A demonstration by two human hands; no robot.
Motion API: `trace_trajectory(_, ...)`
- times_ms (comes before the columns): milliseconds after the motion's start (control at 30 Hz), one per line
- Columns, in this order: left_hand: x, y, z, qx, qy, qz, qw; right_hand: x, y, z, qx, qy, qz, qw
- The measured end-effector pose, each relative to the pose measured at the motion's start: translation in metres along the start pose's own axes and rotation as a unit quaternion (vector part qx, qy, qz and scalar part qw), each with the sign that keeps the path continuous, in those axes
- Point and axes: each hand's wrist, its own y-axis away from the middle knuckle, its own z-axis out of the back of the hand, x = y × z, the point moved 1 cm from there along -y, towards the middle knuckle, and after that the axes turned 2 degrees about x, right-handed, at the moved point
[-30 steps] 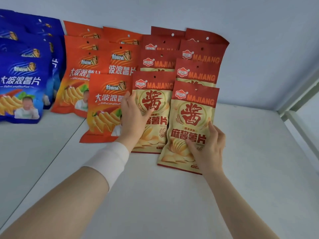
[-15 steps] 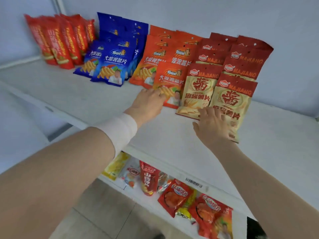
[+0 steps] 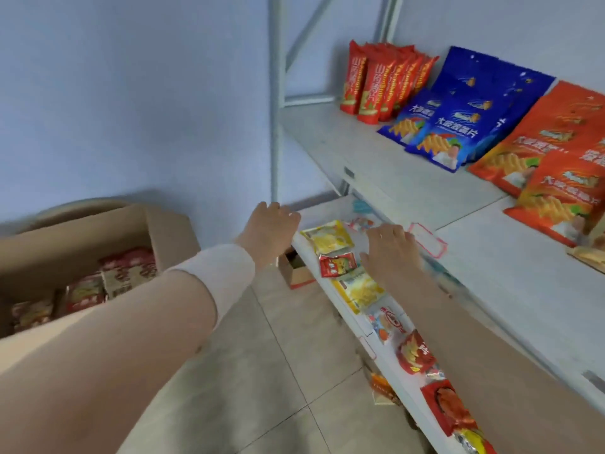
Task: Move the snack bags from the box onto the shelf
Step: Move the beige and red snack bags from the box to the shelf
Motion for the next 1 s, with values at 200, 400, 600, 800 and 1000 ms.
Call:
trace_trajectory(200, 0.151, 0.085, -0.120, 0.090, 0.056, 0.133, 0.985, 0.200, -0.051, 0.005, -0.005, 0.008, 0.140, 0.990)
trace_trajectory(400, 0.272, 0.175, -0.238, 0.158, 0.144, 0.244, 0.946, 0.382, -0.088, -0.017, 0.048, 0.026, 0.245, 0.968)
trace_trajectory(600, 0.344, 0.199, -0.319, 0.209, 0.236, 0.308, 0.898, 0.497, -0.117, -0.053, 0.125, 0.002, 0.291, 0.949)
trace_trajectory(800, 0.388, 0.181, -0.404, 0.294, 0.287, 0.330, 0.850, 0.578, -0.166, -0.123, 0.302, -0.131, 0.234, 0.915)
trace_trajectory(1000, 0.424, 0.158, -0.489, 0.368, 0.393, 0.396, 0.744, 0.634, -0.216, -0.190, 0.453, -0.257, 0.097, 0.848)
